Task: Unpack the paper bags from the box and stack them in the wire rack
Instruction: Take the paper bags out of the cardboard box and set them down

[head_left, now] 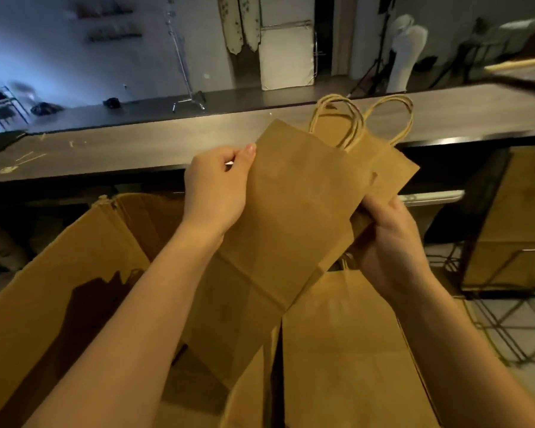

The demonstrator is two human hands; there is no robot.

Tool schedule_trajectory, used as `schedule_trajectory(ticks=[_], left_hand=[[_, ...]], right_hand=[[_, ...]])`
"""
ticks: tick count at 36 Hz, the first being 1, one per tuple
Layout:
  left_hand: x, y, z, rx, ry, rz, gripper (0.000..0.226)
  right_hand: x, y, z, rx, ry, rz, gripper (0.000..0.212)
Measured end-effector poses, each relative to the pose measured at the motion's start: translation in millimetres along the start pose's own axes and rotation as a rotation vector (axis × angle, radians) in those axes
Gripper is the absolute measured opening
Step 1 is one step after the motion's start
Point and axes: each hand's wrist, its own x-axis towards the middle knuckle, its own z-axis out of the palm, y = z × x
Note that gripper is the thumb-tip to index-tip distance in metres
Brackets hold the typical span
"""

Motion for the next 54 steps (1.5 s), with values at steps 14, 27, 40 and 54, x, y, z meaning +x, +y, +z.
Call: schedule_trajectory(ticks=[14,27,40,54], left_hand=[[-8,38,84,0.164,-0.369,0.048,0.025],[-91,-32,156,-0.022,-0.536,-0.306,0.020],[-136,-70,161,-0.315,-0.408,-0.801,0.016],[-161,-70,170,-0.667,-0.245,-0.993,0.049]], right_hand=[[-18,-11,-103,-0.176,0.049,0.023,0.061],[-20,14,-212,-0.606,0.181,0.219,0.037],[-13,49,-274,-1.740,0.292,0.080,0.055],[-3,81,-298,-1.786,0.063,0.067,0.049]])
